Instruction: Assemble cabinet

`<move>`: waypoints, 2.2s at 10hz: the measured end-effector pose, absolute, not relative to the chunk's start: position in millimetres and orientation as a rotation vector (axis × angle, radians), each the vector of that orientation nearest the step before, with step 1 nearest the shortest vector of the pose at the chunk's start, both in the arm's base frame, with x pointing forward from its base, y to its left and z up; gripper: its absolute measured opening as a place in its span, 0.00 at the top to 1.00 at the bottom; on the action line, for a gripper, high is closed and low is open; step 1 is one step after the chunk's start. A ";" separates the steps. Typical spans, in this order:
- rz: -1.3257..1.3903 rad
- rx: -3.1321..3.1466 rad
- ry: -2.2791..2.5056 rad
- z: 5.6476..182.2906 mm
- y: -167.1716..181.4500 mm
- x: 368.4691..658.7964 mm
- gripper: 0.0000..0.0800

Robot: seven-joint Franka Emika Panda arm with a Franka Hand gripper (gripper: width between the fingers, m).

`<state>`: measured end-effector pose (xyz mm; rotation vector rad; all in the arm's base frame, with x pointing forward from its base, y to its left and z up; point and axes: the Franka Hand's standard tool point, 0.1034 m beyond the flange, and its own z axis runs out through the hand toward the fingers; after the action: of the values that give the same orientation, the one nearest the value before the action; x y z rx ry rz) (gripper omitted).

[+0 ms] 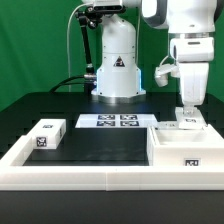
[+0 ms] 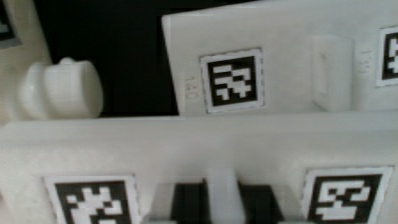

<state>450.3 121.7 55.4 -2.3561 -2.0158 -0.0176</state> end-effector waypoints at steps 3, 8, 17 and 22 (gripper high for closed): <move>-0.021 -2.348 -2.025 54.7 121.4 450.4 0.91; -0.011 -2.301 -2.076 55.6 112.8 451.7 0.91; 0.014 -2.315 -2.066 64.0 110.5 455.4 0.91; 0.017 -2.315 -2.057 60.2 110.3 458.7 0.91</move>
Offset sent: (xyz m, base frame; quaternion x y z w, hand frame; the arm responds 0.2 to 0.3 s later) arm -0.0012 0.0024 -0.0027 -0.0136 0.0300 -0.0644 0.9974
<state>458.7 110.3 60.2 -2.3154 -2.0569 0.0171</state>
